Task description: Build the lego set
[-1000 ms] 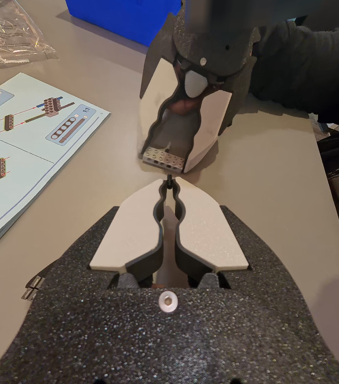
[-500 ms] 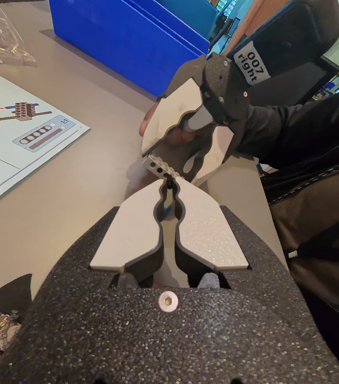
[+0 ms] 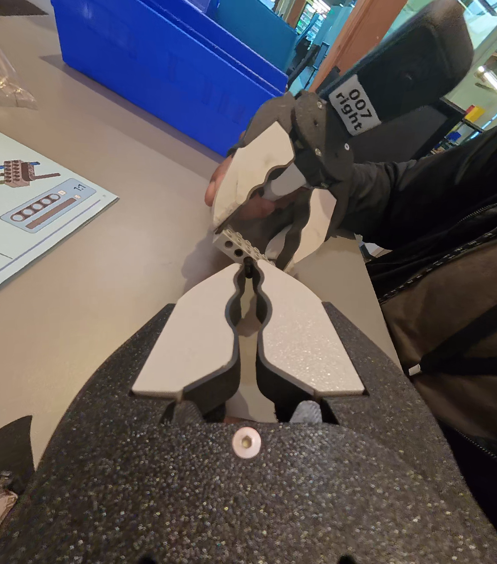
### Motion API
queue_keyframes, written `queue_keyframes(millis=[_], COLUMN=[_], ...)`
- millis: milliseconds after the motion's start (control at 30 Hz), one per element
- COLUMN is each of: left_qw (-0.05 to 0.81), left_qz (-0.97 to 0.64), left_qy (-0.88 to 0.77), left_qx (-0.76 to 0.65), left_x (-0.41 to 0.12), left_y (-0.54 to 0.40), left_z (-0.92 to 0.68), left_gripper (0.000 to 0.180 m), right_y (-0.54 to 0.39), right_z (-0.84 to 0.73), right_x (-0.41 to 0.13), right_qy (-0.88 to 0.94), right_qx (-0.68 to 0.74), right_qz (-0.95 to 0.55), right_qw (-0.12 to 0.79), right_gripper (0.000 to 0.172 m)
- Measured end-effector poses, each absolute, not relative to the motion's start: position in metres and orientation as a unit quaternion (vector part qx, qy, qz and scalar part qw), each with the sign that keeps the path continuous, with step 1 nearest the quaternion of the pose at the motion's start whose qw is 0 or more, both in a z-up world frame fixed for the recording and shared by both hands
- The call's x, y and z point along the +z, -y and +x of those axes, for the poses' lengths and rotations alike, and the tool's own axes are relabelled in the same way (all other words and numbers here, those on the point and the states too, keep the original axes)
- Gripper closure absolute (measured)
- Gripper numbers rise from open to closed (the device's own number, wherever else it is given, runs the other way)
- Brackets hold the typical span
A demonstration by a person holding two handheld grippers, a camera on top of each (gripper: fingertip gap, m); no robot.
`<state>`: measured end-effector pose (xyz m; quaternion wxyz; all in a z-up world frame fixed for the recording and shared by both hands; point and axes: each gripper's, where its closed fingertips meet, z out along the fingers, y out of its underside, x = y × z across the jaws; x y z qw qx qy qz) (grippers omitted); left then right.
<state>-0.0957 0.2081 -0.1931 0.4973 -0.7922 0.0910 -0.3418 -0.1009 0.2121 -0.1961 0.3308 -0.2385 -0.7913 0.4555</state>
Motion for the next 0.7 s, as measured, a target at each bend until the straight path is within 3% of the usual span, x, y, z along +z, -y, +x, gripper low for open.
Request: queue_keyframes(millis=[233, 700], left_qw=[0.493, 0.460], left_qz=[-0.796, -0.824], left_qy=[-0.132, -0.076], left_qx=[-0.325, -0.322], left_x=[-0.1934, -0.2010], left_y=[-0.2032, -0.2060], left_z=[-0.0888, -0.0956], left_gripper=[0.177, 0.177], right_y=[-0.2073, -0.2119], right_z=[-0.0956, -0.1043], right_x=[-0.1960, -0.2045], right_qy=[0.796, 0.824], right_qx=[0.470, 0.341], right_qz=[-0.233, -0.184], right_qw=[0.303, 0.413], right_gripper=[0.121, 0.122])
